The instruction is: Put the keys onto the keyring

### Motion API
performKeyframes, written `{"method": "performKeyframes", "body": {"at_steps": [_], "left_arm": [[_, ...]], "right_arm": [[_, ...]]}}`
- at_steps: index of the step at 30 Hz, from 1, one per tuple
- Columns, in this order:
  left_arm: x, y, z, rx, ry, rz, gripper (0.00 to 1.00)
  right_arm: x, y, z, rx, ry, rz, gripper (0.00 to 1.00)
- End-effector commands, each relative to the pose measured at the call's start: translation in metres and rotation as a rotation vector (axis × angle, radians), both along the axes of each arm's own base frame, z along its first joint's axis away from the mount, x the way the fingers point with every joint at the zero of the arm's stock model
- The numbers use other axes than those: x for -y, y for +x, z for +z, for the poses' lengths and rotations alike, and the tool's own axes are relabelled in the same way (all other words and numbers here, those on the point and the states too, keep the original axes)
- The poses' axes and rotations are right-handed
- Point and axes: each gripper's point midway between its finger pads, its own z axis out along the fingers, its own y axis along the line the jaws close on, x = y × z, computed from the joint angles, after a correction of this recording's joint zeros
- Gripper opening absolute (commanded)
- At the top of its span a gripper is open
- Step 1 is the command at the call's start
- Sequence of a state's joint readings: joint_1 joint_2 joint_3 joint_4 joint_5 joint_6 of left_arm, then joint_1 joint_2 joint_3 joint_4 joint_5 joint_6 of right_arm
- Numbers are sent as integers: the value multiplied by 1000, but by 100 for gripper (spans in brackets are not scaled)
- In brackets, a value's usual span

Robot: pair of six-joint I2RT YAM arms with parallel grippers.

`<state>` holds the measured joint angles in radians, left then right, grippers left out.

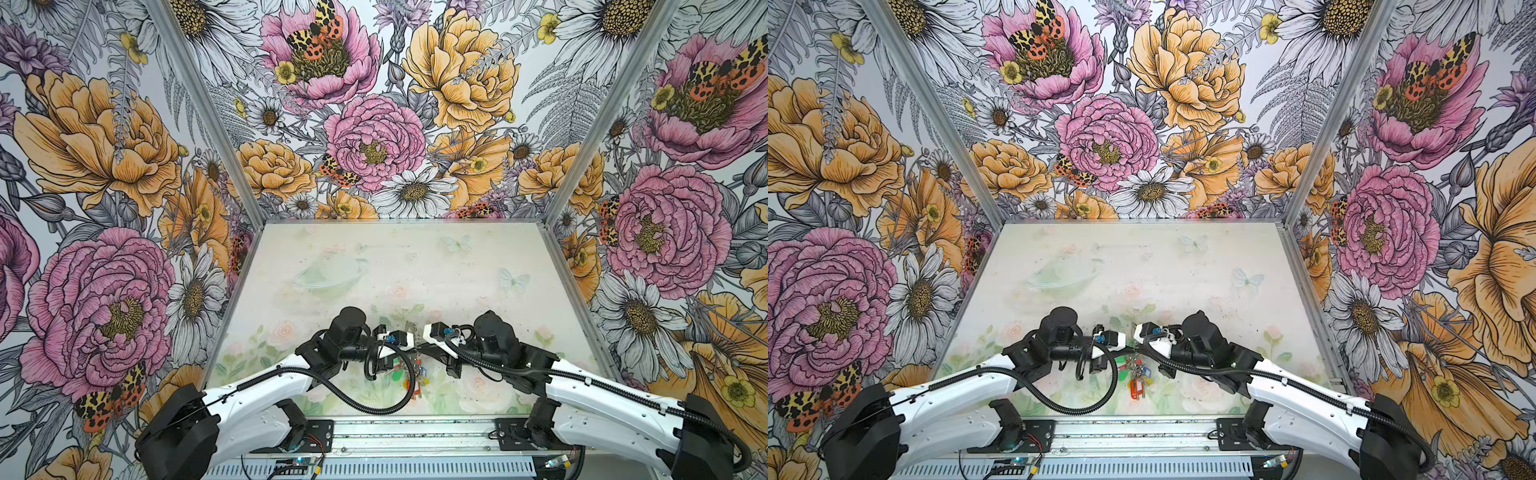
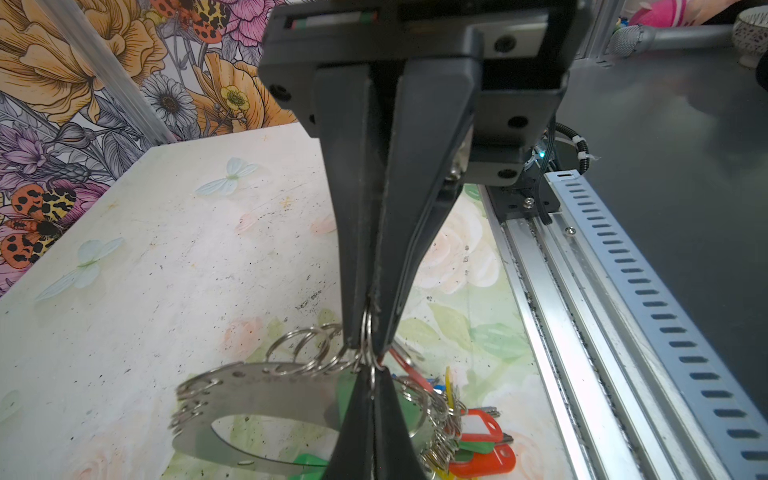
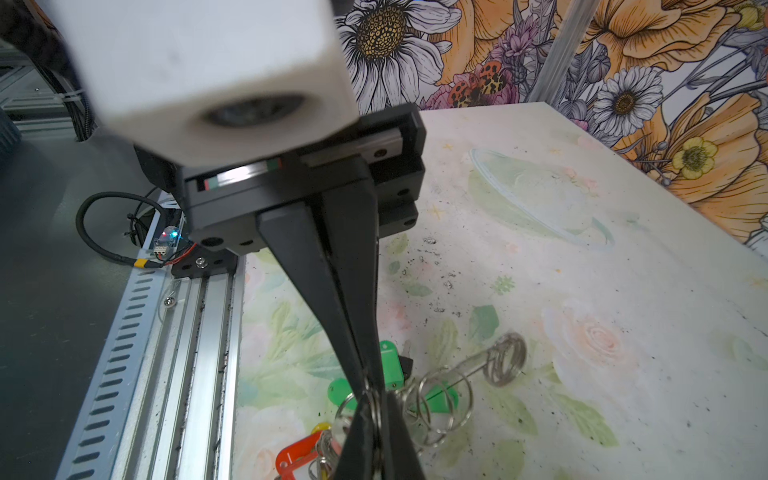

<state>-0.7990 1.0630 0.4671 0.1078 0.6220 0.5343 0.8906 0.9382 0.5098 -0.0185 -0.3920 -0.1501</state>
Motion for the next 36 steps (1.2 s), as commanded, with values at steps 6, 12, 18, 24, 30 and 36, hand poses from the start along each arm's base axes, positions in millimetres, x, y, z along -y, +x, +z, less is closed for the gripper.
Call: {"method": "performKeyframes", "body": {"at_steps": [6,12,18,24,30,36], "left_arm": [[6,-4,9,25,-36,-41,0],[6,0,5,22,-23,-21,0],[6,0,6,19,-24,-18,0],[7,-1,9,23,-32,-25,0],[7,6,12,42,-40,16,0],[4,32,27,42,-94,166,0]], "right_arm": [[-3,10,20,28,46,-39,0],[7,23,39,63,137,-137,0],[8,31,46,61,206,-185,0],[12,52,47,60,258,-305,0],[10,60,40,54,252,-345,0],[20,61,39,88,223,-369,22]]}}
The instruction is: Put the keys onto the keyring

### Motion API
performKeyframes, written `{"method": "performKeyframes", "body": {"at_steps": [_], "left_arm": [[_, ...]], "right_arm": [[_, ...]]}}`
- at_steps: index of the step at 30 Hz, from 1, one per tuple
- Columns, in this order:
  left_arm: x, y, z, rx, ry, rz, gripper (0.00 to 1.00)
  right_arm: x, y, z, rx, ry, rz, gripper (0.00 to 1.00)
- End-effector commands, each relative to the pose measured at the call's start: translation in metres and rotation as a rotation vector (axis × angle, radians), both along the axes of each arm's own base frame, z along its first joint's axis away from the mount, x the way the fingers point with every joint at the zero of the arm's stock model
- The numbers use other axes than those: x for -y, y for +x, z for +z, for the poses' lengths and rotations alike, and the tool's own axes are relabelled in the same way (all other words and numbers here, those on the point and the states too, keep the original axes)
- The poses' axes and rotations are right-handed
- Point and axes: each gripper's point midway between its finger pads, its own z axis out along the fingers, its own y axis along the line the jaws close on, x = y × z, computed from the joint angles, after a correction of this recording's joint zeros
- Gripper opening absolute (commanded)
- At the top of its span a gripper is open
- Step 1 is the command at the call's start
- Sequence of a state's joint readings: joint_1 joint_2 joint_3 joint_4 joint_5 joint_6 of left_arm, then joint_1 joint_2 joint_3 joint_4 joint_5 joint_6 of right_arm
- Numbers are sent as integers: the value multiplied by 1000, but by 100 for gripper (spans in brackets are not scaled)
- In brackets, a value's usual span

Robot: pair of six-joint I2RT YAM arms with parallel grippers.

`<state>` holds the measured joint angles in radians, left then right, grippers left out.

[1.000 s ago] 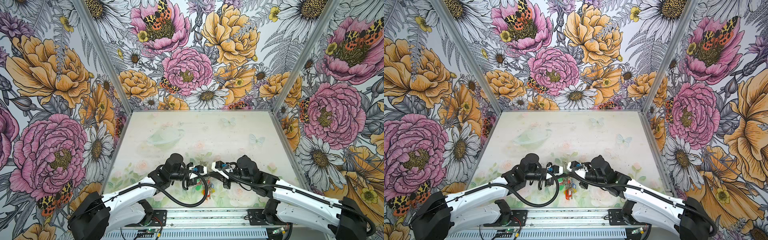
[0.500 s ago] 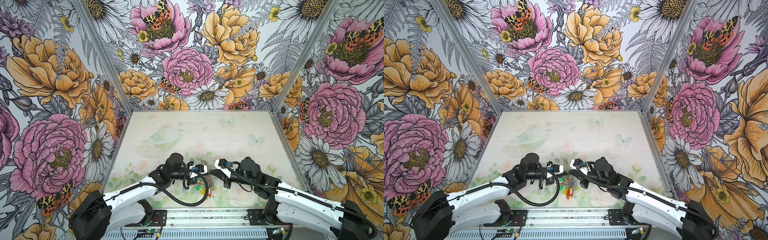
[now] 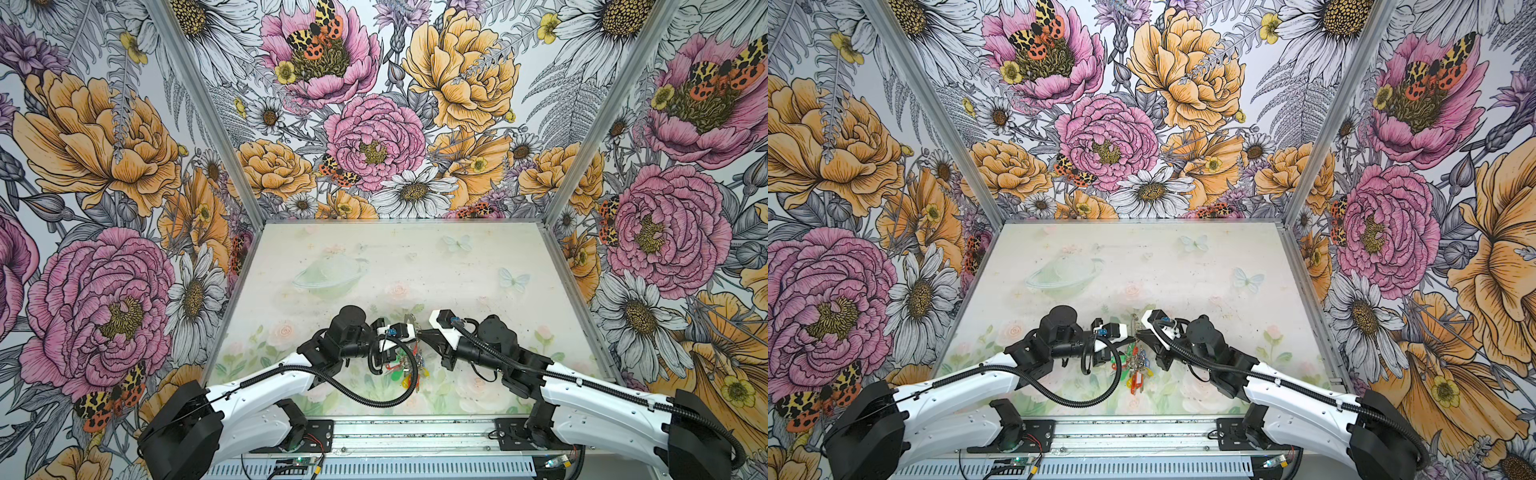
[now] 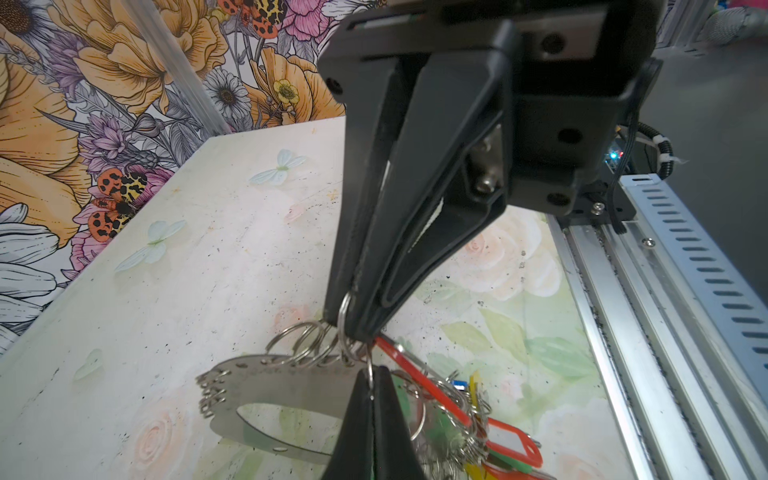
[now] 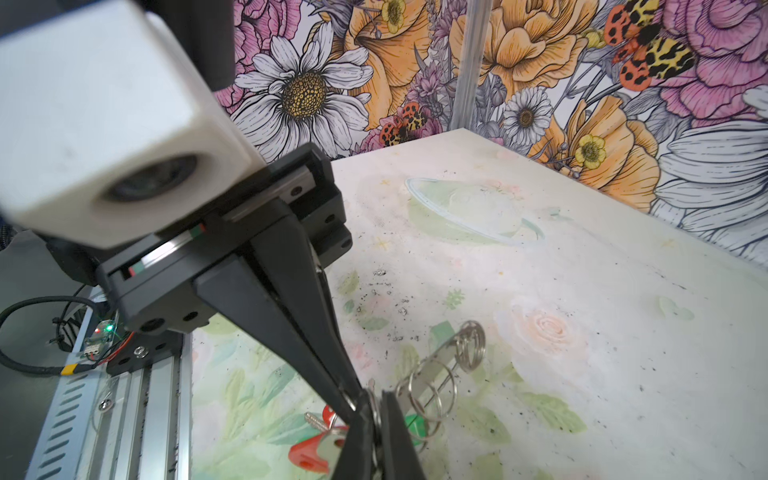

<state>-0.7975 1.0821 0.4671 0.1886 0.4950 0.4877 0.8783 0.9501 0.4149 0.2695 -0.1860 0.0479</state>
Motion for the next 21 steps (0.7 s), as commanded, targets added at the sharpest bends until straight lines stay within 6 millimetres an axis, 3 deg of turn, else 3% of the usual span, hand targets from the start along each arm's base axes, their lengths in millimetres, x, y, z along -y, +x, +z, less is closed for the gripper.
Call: {"method": "performKeyframes", "body": {"at_steps": [1,4,8,9,11,12,21], "left_arm": [[3,10,23,6,-81,57,0],[2,21,25,-17,-95,125,0],[2,33,26,-57,-111,191,0],[2,36,27,-64,-114,207,0],[2,41,27,-81,-117,240,0],[2,44,27,-86,-119,252,0],[3,57,27,-119,-123,316,0]], "right_arm": [[16,20,27,96,44,-122,26],[31,28,29,102,44,-202,32],[40,28,18,66,49,-228,35],[38,25,14,55,49,-216,36],[35,21,5,17,62,-190,53],[34,19,1,0,73,-186,56],[11,10,-37,-78,121,-140,63]]}}
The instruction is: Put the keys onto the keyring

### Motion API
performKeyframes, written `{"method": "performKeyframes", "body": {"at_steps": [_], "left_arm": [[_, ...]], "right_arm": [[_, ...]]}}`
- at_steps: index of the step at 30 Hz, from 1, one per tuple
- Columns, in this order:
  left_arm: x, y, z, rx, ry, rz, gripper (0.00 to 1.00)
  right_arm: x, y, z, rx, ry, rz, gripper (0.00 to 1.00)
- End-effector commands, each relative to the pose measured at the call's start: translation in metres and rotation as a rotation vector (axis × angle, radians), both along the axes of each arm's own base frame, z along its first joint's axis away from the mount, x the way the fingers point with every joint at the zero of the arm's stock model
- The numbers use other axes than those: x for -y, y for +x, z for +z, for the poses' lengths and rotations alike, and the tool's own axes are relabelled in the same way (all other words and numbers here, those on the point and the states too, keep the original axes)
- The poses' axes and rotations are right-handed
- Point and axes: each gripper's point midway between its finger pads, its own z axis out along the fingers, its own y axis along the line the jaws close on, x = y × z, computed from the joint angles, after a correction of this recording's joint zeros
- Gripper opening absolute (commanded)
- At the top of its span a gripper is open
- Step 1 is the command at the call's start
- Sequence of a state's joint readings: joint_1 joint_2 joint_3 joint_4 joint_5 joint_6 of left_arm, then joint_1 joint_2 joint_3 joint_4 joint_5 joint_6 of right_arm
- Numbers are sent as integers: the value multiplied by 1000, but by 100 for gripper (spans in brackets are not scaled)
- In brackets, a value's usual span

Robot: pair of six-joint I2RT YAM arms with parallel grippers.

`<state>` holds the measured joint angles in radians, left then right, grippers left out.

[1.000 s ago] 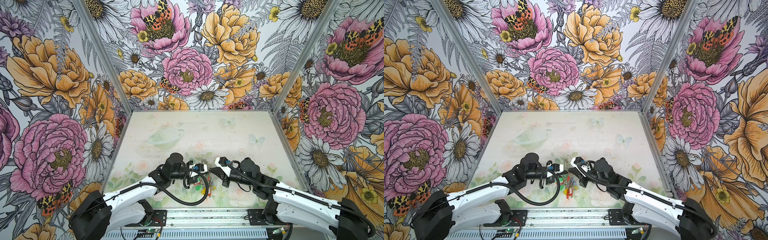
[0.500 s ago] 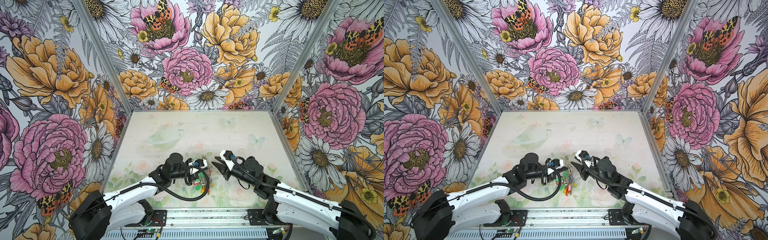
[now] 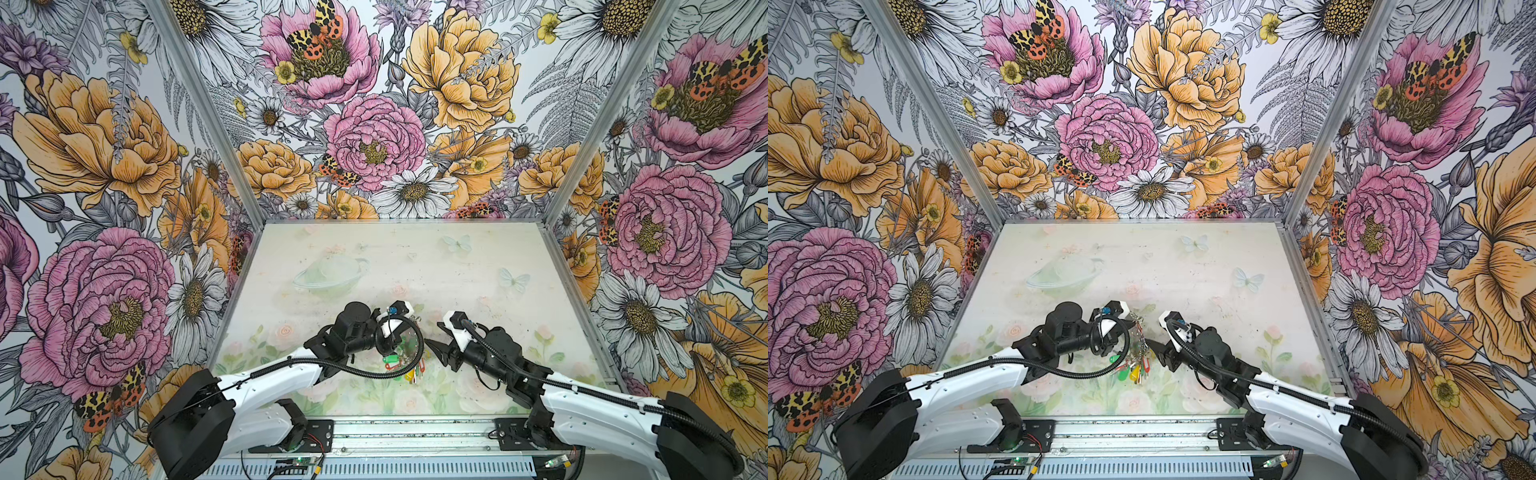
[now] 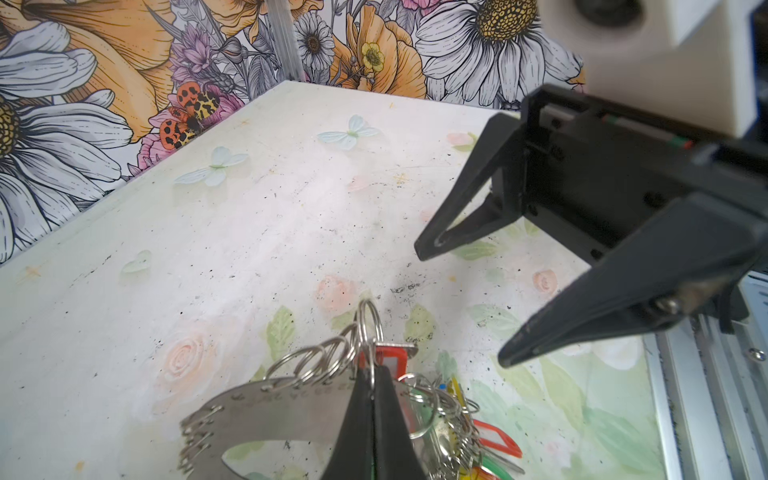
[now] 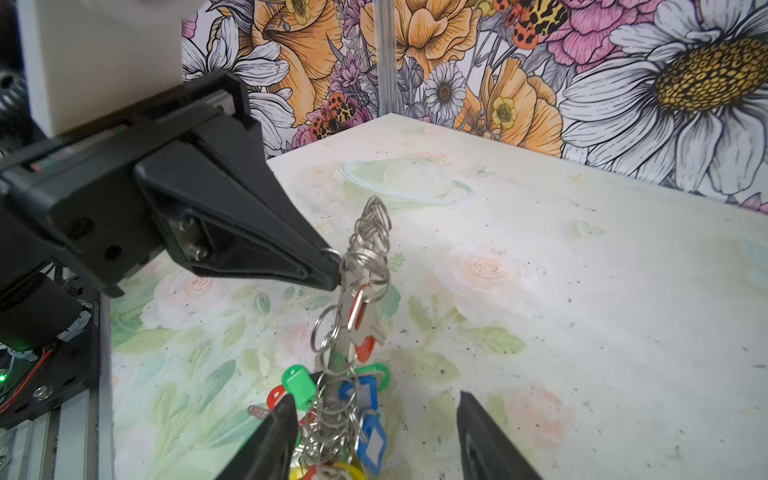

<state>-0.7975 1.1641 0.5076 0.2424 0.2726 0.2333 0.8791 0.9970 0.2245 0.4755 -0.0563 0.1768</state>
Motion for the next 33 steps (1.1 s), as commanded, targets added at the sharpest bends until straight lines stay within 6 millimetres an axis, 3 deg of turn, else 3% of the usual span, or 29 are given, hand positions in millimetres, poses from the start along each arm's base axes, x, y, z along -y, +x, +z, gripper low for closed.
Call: {"method": "performKeyframes", "body": {"at_steps": [1,7,12,19,23,27,29,33], "left_arm": [[7,11,30,50,-76,31,0],[8,12,32,48,-77,29,0],[9,14,32,39,-78,37,0],[8,24,26,-32,-86,88,0],[8,32,22,-74,-89,124,0],[7,38,23,-97,-95,149,0],[4,40,26,-91,-97,166,6],[-20,46,41,-55,-146,251,34]], "right_arm": [[-17,2,16,26,101,20,64],[-34,22,7,30,110,-19,62],[-43,34,3,31,114,-44,54],[-51,37,-3,7,110,-31,17],[-53,35,-7,-12,104,-20,2],[-51,37,-6,-30,119,-30,0],[-49,39,-1,-46,152,-37,0],[-34,43,11,-88,223,-24,0]]}}
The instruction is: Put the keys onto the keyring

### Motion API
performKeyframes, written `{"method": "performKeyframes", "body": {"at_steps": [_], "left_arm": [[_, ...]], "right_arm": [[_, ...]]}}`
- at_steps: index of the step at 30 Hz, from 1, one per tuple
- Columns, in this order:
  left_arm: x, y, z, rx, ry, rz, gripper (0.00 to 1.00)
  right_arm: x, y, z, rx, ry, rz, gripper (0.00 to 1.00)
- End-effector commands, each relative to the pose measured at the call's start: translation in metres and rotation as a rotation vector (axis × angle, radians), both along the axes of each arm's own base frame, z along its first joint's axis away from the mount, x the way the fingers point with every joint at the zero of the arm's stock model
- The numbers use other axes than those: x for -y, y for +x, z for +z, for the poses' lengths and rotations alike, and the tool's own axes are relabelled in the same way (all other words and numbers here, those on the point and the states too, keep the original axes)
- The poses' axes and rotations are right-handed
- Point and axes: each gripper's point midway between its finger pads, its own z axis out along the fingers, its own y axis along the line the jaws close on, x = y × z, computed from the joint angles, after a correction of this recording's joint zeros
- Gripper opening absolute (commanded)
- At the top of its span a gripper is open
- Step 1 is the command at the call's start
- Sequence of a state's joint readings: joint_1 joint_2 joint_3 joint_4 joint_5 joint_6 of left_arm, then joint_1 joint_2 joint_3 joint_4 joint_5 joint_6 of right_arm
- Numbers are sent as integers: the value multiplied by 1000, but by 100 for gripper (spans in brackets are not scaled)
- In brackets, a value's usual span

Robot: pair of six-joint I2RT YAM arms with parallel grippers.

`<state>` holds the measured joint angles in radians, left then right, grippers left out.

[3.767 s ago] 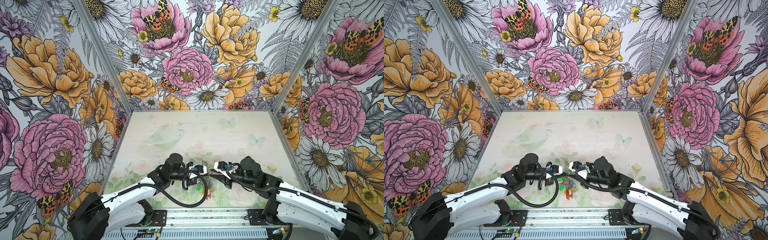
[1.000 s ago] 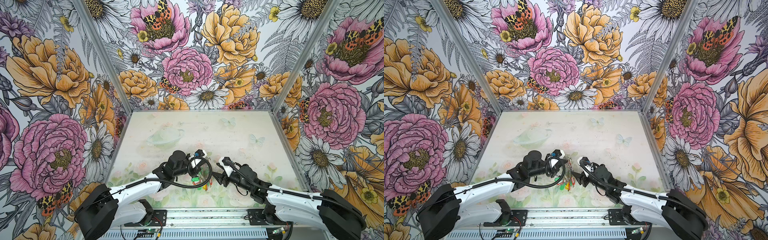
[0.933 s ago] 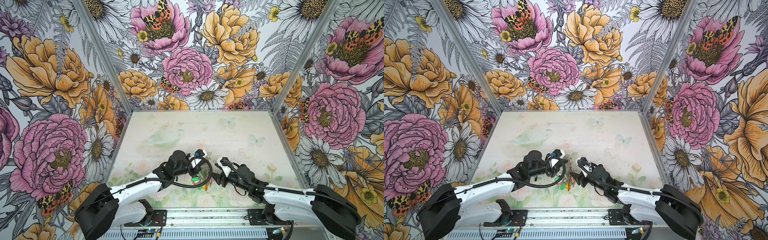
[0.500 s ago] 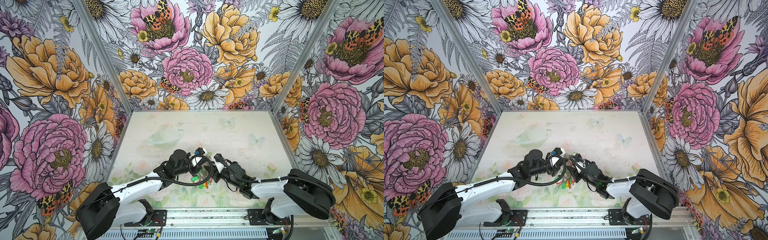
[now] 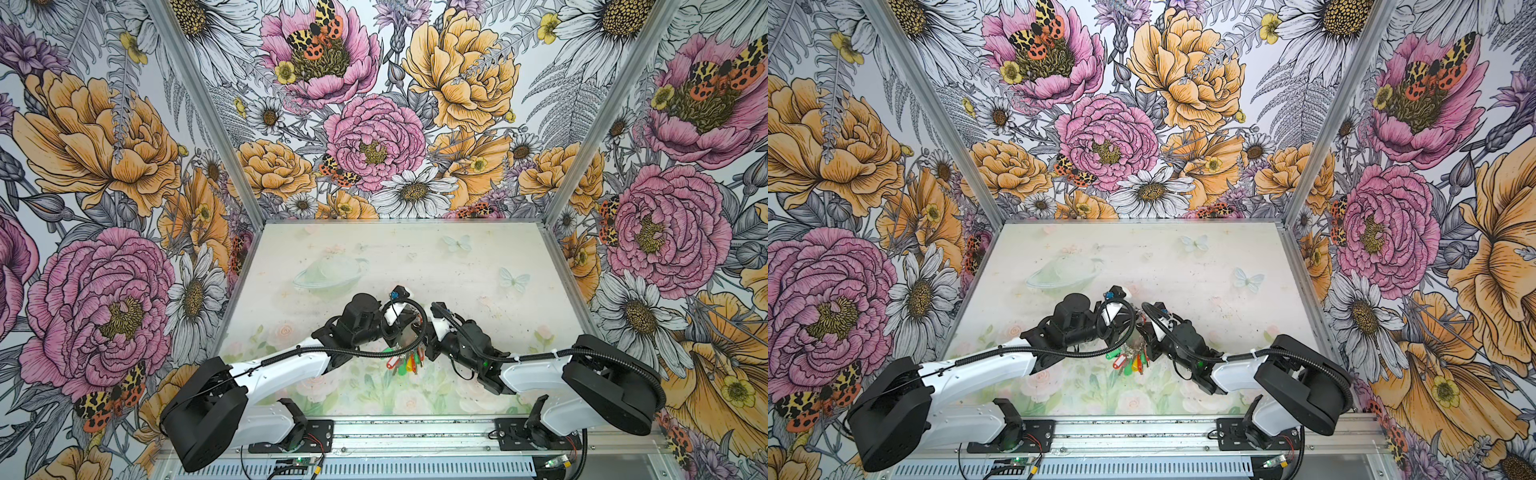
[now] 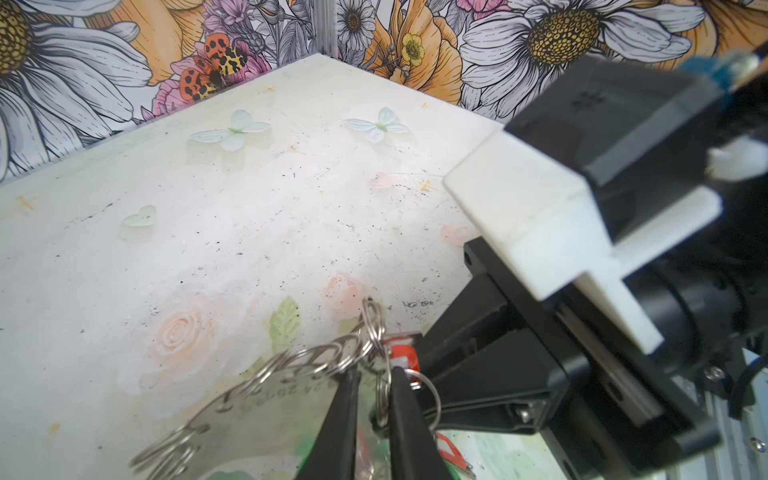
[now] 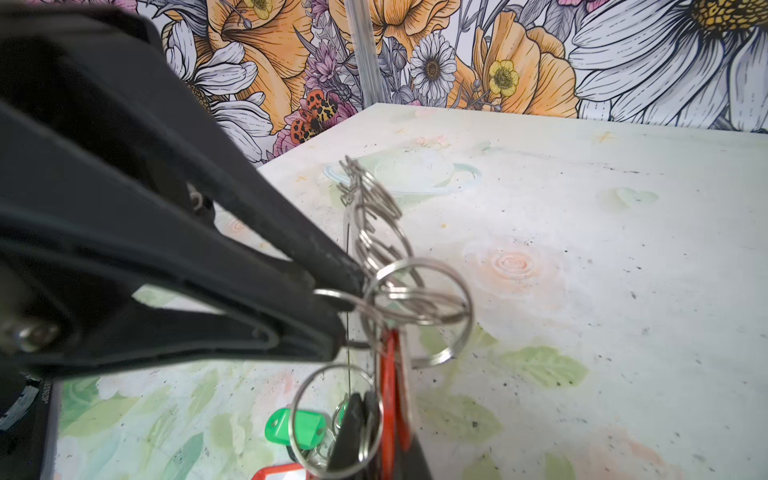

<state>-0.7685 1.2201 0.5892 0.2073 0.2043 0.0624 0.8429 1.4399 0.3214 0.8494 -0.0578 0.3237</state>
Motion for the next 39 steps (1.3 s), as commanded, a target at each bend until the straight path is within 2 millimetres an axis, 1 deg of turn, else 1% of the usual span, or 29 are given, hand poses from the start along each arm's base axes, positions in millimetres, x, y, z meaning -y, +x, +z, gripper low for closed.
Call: {"method": "performKeyframes", "body": {"at_steps": [1,2,3,5,7,8,11,13,16,19,23,26,28,31,32,34,38,39], "left_arm": [[-29,20,35,83,-94,151,39],[-43,25,36,83,-112,206,44],[-55,30,35,74,-129,253,47],[-77,40,27,33,-157,339,50],[-86,44,17,-6,-162,373,51],[-83,41,13,-22,-169,348,52],[-66,28,2,-61,-195,223,53],[-58,17,-2,-53,-211,134,54],[-54,4,-5,-54,-213,24,56],[-55,0,-6,-54,-210,-3,58],[-45,-13,-4,-77,-229,-104,59],[-36,-22,-3,-108,-250,-187,52],[-33,-29,1,-117,-272,-231,46],[-29,-40,8,-109,-303,-290,42],[-27,-43,10,-110,-306,-306,38],[-24,-48,10,-116,-305,-339,36],[-20,-51,9,-138,-307,-369,26],[-19,-51,7,-144,-305,-369,25]], "right_arm": [[1,-5,33,14,120,57,0],[3,-7,32,10,110,63,0],[10,-1,33,8,105,38,0],[11,-3,37,19,107,55,0],[12,-5,42,25,118,59,0],[12,-7,44,31,124,69,0],[9,-11,50,48,135,106,0],[7,-15,53,62,136,146,0],[8,-24,58,97,137,201,0],[12,-30,64,111,134,244,0],[15,-37,73,133,128,284,0],[16,-42,79,145,132,319,0],[19,-42,81,151,130,316,0],[26,-40,81,133,127,310,0],[29,-39,81,128,128,311,0],[31,-38,84,125,136,316,0],[35,-38,89,128,151,321,0],[34,-40,90,131,153,328,0]]}}
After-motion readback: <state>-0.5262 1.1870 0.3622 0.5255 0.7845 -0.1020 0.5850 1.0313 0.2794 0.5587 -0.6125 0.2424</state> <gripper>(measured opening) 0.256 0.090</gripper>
